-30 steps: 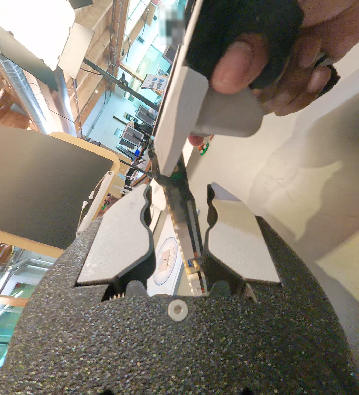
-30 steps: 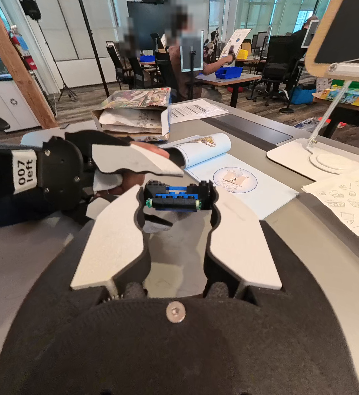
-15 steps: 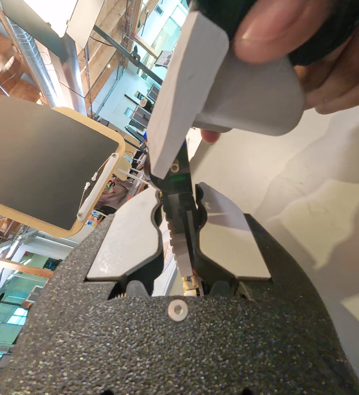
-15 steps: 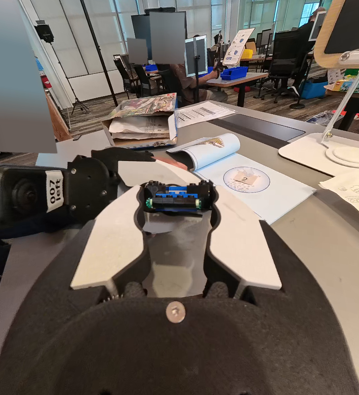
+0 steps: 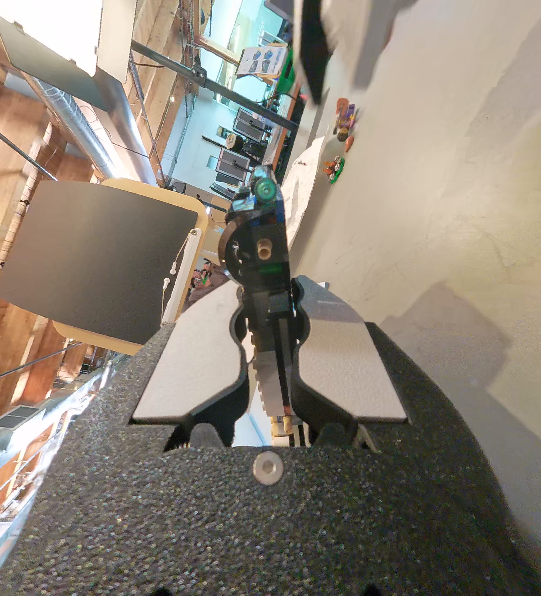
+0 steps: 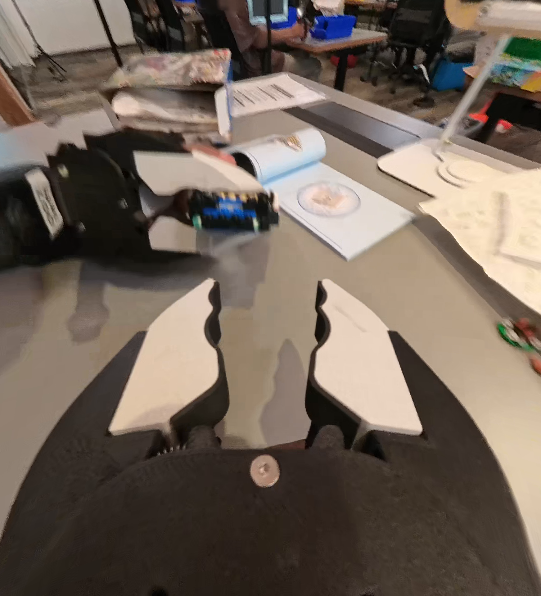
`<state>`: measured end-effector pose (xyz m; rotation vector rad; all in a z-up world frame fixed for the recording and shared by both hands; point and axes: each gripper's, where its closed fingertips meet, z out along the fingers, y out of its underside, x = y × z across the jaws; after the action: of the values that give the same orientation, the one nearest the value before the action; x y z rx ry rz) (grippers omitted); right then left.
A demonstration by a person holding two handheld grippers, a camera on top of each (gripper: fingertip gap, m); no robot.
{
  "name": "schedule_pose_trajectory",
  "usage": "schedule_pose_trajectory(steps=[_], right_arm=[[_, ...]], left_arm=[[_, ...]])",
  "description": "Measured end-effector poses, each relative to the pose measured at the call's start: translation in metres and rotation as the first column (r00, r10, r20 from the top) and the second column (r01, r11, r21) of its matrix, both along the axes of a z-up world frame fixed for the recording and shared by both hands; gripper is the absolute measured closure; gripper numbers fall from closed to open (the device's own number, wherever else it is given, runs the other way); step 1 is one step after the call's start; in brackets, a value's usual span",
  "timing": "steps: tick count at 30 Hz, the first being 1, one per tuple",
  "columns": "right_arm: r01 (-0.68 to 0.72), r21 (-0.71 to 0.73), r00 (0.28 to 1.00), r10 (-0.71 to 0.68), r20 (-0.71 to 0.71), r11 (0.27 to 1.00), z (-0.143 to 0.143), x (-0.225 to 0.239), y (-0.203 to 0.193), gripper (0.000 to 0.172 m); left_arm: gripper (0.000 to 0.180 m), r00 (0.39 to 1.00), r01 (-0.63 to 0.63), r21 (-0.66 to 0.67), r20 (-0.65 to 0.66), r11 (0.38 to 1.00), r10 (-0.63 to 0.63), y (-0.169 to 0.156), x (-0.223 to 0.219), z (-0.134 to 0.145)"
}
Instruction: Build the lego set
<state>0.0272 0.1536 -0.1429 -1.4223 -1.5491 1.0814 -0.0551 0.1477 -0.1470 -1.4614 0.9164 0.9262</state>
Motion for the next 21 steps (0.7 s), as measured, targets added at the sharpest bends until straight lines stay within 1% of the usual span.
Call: schedule_pose_trajectory(steps=[1,3,5,7,10,11,12,14,17,21], right_arm=[[0.026,0.027,0.999,-0.027,0.038,0.999,-0.008,0.017,0.005,0.12],[0.069,0.07,0.988,-0.077,0.132,0.995,-0.026,0.051,0.011,0.124],[0.083,0.09,0.972,-0.1,0.211,0.993,-0.042,0.082,0.006,0.129],[0.074,0.104,0.958,-0.1,0.267,0.992,-0.054,0.1,-0.005,0.131],[0.034,0.153,0.944,-0.082,0.319,0.988,-0.064,0.107,-0.025,0.134],[0.012,0.18,0.942,-0.071,0.329,0.984,-0.067,0.107,-0.031,0.138],[-0.01,0.215,0.939,-0.064,0.337,0.977,-0.069,0.107,-0.035,0.142],[-0.037,0.273,0.933,-0.064,0.354,0.961,-0.074,0.106,-0.036,0.143],[-0.092,0.259,0.929,-0.011,0.37,0.962,-0.078,0.101,-0.036,0.143],[-0.213,0.205,0.908,0.116,0.403,0.955,-0.081,0.096,-0.041,0.145]], left_arm=[[0.155,1.0,0.005,-0.002,-0.004,1.0,-0.005,0.0,0.001,0.0],[0.155,1.0,0.017,-0.012,-0.008,1.0,-0.017,0.0,0.005,-0.002],[0.155,0.999,0.033,-0.021,-0.014,0.999,-0.033,-0.001,0.01,-0.004],[0.154,0.998,0.052,-0.025,-0.023,0.998,-0.053,-0.001,0.017,-0.005],[0.154,0.996,0.076,-0.023,-0.044,0.997,-0.077,-0.002,0.027,-0.007],[0.154,0.995,0.084,-0.024,-0.053,0.996,-0.085,-0.003,0.029,-0.008],[0.154,0.994,0.093,-0.025,-0.06,0.995,-0.094,-0.003,0.032,-0.008],[0.154,0.992,0.103,-0.024,-0.07,0.994,-0.104,-0.004,0.034,-0.009],[0.154,0.991,0.109,-0.024,-0.076,0.994,-0.111,-0.005,0.035,-0.009],[0.154,0.99,0.112,-0.027,-0.085,0.993,-0.114,-0.005,0.033,-0.008]])
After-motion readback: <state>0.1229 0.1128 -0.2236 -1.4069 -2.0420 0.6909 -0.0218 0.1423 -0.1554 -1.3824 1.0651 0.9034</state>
